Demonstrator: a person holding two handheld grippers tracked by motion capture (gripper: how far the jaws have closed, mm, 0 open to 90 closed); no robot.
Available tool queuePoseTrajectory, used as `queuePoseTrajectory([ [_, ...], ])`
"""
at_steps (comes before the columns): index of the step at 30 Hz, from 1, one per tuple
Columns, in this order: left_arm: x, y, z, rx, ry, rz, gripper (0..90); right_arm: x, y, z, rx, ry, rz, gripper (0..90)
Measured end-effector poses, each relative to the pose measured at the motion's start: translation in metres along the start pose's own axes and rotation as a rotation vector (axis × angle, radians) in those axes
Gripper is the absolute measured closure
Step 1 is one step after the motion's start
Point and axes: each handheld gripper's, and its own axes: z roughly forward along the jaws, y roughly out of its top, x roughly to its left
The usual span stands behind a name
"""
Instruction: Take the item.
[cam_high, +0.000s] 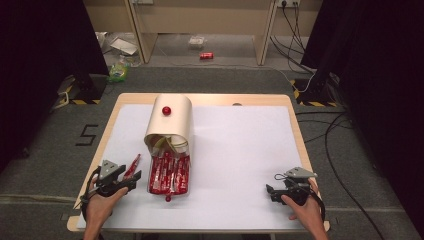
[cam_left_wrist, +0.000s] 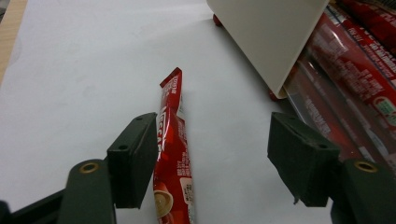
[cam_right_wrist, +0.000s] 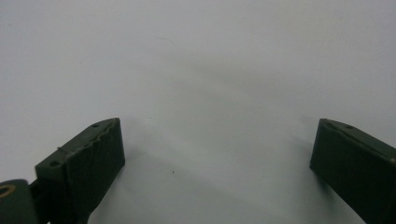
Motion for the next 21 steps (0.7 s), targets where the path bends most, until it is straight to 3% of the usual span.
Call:
queuePoseTrajectory([
  [5, -0.002, 0.001, -0.005, -0.013, -0.002, -0.006, 25.9, 0.000, 0.000, 0.000, 0.000, 0.000, 0.000, 3.4],
  [21, -0.006, 0.001, -0.021, -0.050, -0.037, 0.015, 22.3, 0.000, 0.000, 0.000, 0.000, 0.001, 0.000, 3.2],
])
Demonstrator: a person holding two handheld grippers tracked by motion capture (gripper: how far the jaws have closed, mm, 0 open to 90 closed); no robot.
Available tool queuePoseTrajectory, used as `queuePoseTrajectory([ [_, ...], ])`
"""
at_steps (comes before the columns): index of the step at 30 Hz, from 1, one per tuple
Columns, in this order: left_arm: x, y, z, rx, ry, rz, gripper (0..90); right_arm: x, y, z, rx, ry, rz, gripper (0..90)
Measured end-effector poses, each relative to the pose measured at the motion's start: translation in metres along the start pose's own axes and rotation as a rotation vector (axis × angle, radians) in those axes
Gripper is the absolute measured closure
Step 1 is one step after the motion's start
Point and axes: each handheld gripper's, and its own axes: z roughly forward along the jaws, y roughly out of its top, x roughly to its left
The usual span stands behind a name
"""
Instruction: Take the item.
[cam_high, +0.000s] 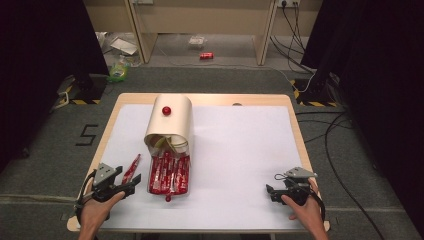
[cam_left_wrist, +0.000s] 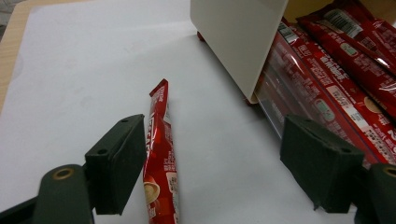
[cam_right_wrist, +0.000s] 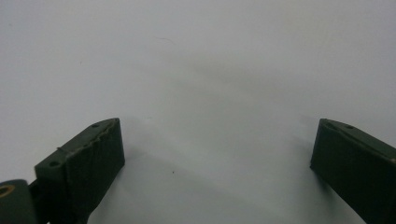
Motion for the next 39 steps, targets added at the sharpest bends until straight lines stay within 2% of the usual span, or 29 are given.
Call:
queuePoseTrajectory([
  [9, -0.004, 0.001, -0.010, -0.023, -0.009, 0.001, 21.5, 0.000, 0.000, 0.000, 0.000, 0.001, 0.000, 3.1],
  [14, -0.007, 0.001, -0.012, -0.031, -0.006, 0.024, 21.5, 0.000, 0.000, 0.000, 0.000, 0.001, 0.000, 3.1],
  [23, -0.011, -0.004, -0.020, -0.060, 0.005, 0.038, 21.5, 0.000, 0.000, 0.000, 0.000, 0.001, 0.000, 3.1],
  [39, -0.019, -0.015, -0.032, -0.072, -0.020, 0.045, 21.4, 0.000, 0.000, 0.000, 0.000, 0.001, 0.000, 3.1],
])
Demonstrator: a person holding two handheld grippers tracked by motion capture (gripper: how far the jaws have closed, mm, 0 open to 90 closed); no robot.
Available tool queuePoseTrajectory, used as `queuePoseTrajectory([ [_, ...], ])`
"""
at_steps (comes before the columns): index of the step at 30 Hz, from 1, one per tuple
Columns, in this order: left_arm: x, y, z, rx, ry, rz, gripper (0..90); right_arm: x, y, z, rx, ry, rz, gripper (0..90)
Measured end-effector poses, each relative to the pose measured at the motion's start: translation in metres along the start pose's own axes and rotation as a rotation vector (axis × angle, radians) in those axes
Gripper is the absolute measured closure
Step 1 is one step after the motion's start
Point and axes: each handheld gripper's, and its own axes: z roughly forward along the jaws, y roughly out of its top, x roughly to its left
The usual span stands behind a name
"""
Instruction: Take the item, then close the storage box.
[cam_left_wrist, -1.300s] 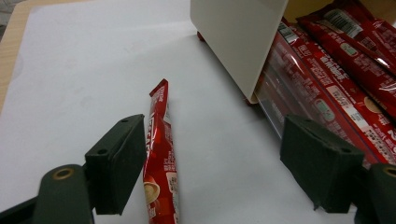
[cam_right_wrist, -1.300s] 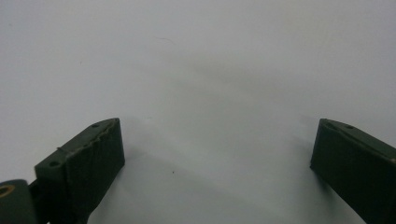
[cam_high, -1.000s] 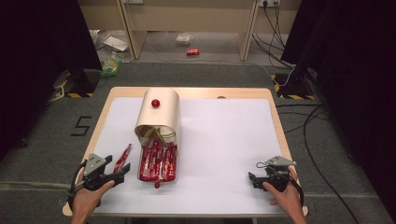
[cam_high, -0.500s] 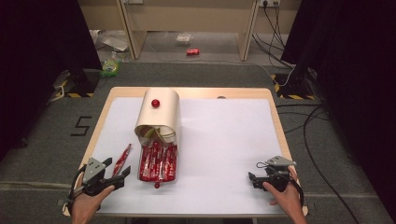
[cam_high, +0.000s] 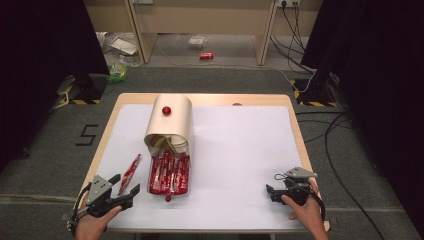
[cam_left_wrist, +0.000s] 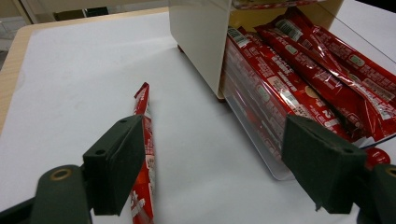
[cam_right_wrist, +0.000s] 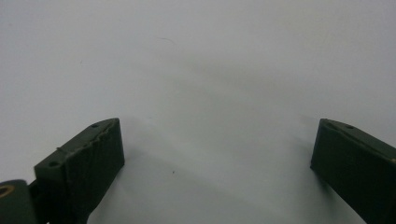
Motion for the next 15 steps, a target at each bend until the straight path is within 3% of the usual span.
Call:
queuePoseTrajectory([
  [15, -0.0098, -0.0014, -0.0077, -0.014, -0.022, 0.030, 21.7, 0.0001, 0.0000, 0.0000, 0.000, 0.000, 0.000, 3.1],
])
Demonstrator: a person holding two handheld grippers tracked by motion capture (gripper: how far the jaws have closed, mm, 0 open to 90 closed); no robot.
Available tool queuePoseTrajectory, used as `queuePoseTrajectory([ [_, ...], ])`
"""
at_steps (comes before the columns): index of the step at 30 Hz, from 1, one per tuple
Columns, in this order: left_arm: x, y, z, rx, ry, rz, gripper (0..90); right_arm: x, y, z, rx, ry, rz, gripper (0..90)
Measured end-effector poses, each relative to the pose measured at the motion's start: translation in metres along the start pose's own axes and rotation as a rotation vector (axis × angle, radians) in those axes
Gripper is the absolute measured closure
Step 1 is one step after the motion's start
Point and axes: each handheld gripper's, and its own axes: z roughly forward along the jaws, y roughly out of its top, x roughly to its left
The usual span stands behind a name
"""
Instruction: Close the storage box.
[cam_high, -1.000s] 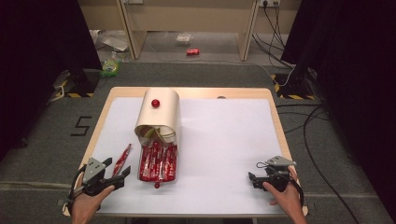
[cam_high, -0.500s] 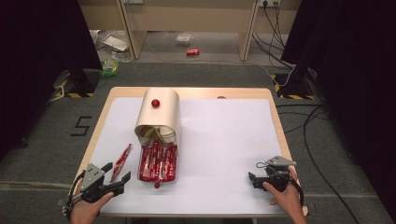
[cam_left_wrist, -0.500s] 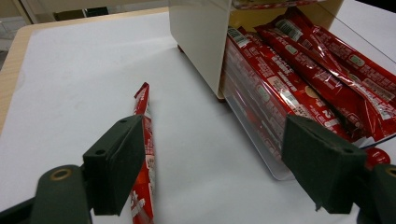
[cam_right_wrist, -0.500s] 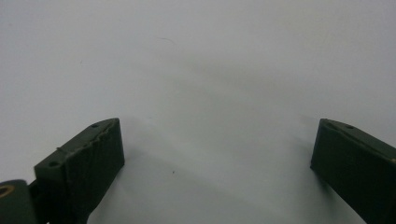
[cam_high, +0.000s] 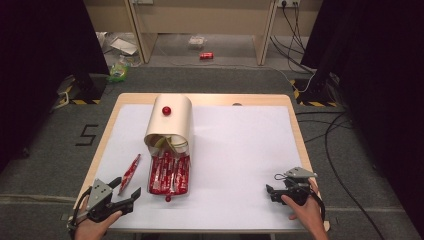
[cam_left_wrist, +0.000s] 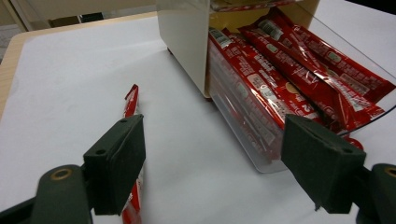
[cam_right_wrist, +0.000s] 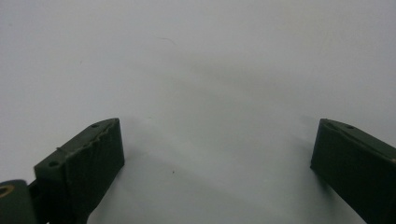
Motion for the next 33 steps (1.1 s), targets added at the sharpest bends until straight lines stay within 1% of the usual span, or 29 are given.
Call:
queuePoseTrajectory([
  [4, -0.003, -0.001, -0.001, -0.011, -0.013, 0.011, 21.7, 0.000, 0.000, 0.000, 0.000, -0.001, 0.000, 3.1],
  [12, -0.007, -0.002, -0.002, -0.022, -0.025, 0.017, 21.5, 0.000, 0.000, 0.000, -0.001, -0.002, -0.001, 3.1],
  [20, -0.012, -0.002, -0.004, -0.015, -0.039, 0.026, 21.3, 0.000, 0.000, 0.000, -0.001, -0.002, -0.001, 3.1],
  [23, -0.016, -0.002, -0.005, -0.014, -0.046, 0.043, 21.2, 0.000, 0.000, 0.000, -0.001, -0.002, -0.001, 3.1],
  [25, -0.017, -0.002, -0.005, -0.010, -0.051, 0.047, 21.2, 0.000, 0.000, 0.000, -0.001, -0.002, -0.001, 3.1],
  [30, -0.022, -0.005, -0.001, 0.000, -0.067, 0.056, 21.2, 0.000, 0.000, 0.000, -0.001, -0.003, -0.001, 3.1],
  [33, -0.026, -0.007, 0.004, 0.016, -0.072, 0.070, 21.2, 0.000, 0.000, 0.000, -0.001, -0.003, -0.001, 3.1],
])
